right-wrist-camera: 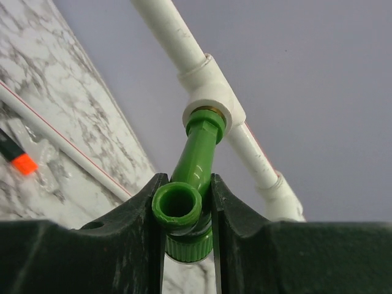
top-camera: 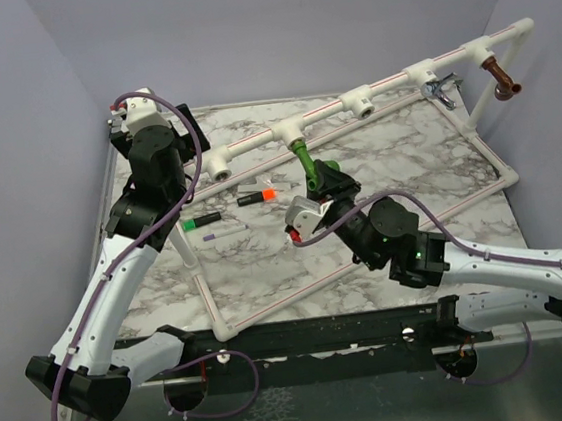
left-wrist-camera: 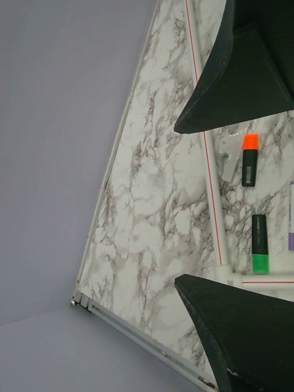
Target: Install the water faucets
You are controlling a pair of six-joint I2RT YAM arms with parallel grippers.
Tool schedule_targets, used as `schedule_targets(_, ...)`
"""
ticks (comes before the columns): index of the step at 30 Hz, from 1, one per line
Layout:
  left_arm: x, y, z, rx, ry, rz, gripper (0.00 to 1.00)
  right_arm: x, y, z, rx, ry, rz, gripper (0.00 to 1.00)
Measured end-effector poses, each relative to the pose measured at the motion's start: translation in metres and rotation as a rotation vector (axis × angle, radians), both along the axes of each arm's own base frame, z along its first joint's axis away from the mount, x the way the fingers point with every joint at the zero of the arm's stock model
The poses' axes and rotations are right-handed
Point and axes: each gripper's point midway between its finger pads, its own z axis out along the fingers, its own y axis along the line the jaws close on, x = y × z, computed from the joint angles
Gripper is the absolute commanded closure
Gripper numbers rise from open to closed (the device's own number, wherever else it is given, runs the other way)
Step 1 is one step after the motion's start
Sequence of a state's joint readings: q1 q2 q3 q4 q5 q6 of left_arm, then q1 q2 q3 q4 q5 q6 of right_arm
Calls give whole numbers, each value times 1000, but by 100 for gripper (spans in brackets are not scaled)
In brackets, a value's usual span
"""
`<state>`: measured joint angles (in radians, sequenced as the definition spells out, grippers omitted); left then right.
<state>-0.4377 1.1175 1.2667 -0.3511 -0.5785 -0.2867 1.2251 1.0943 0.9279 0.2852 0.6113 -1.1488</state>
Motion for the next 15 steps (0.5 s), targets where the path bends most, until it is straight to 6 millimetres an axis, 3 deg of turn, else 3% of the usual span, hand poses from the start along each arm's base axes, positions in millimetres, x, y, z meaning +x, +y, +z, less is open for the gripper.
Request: schedule_targets(15,2,4,0,3,-3,17,1,3,14,-6,763,418,-40,99)
